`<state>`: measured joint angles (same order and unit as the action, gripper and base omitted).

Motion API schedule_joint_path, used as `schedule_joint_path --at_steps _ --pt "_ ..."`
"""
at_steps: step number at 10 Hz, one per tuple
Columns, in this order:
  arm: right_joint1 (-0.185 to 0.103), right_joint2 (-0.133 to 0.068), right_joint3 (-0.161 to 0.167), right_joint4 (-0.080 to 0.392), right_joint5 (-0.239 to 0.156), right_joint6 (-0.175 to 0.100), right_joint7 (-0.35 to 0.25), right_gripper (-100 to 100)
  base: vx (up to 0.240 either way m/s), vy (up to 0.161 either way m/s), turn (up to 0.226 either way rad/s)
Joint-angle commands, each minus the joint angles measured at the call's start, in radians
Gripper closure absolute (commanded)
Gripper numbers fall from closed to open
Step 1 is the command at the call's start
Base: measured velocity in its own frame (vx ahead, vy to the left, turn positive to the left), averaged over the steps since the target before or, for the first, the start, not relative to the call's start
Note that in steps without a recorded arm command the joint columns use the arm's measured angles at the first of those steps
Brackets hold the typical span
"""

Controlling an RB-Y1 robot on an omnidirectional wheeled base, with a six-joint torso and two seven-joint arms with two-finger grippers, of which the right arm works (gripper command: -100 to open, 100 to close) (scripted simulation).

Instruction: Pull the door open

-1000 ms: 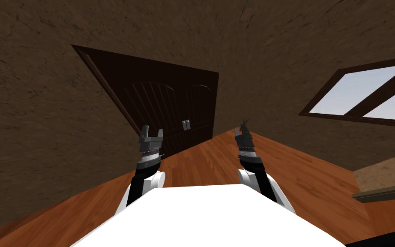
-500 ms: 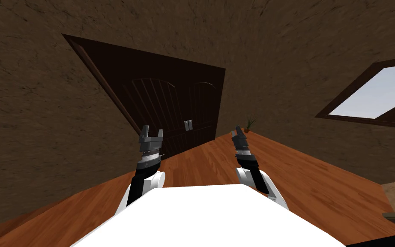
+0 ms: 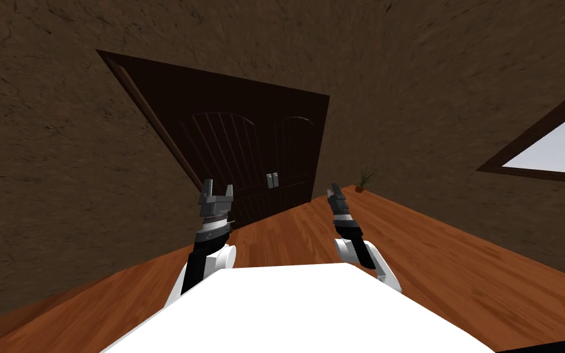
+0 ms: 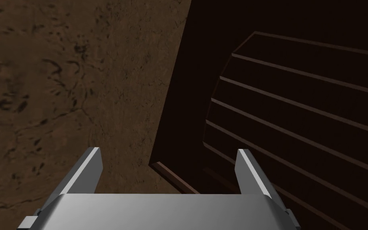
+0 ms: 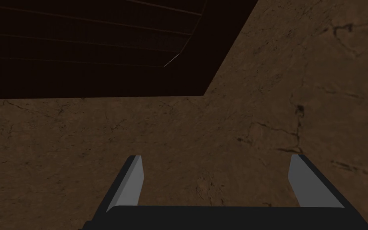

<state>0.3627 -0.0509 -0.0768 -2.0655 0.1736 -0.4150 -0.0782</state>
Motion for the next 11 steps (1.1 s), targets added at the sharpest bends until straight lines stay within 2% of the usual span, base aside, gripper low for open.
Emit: schedule_joint_path --at_steps 1,11 --pt "-0.016 -0.006 0.0 0.035 0.008 0.004 -0.015 -100 0.099 0.02 0.064" --pt "-0.126 -0.032 -0.002 0.271 0.06 0.033 -0.114 -100 0.102 0.032 0.085"
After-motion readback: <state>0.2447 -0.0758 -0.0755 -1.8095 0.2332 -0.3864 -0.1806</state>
